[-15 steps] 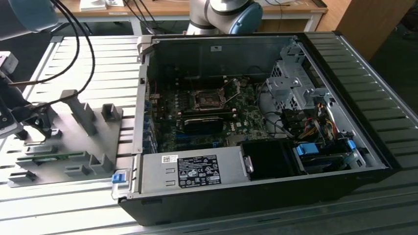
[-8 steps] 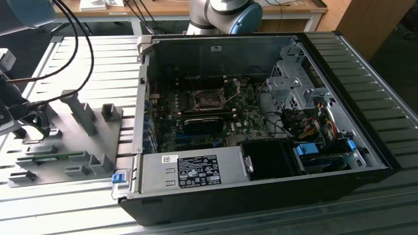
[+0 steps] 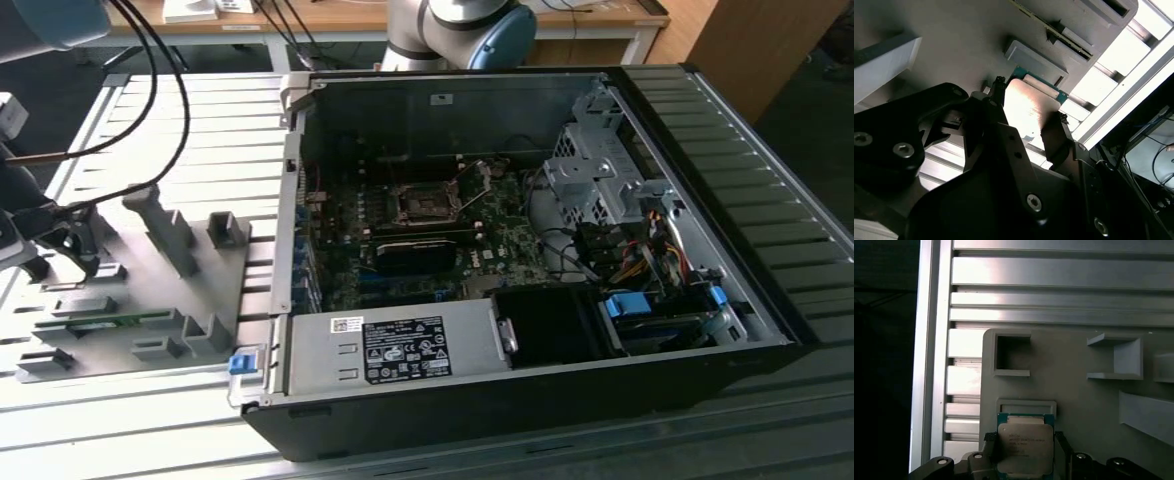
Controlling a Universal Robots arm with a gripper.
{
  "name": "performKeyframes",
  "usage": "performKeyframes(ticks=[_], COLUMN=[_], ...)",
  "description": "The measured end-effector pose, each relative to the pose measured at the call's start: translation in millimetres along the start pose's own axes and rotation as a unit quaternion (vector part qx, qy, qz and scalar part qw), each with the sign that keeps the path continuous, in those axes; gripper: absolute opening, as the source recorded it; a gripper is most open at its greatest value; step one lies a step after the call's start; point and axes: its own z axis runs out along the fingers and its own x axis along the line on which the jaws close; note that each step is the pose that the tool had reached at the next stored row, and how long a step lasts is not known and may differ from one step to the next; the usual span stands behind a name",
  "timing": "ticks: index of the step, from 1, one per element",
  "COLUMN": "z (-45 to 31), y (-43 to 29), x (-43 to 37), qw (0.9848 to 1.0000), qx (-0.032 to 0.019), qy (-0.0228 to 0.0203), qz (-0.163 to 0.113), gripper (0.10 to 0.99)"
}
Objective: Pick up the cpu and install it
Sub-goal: 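Pick up the cpu and move it towards the insertion slot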
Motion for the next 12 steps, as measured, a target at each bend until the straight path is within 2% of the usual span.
performKeyframes(ticks=[12], z=[-10.4], y=[0.5], x=[0.2], qw=[1.0], qx=[0.0], qy=[-0.0001], qz=[0.0], gripper=[0.541])
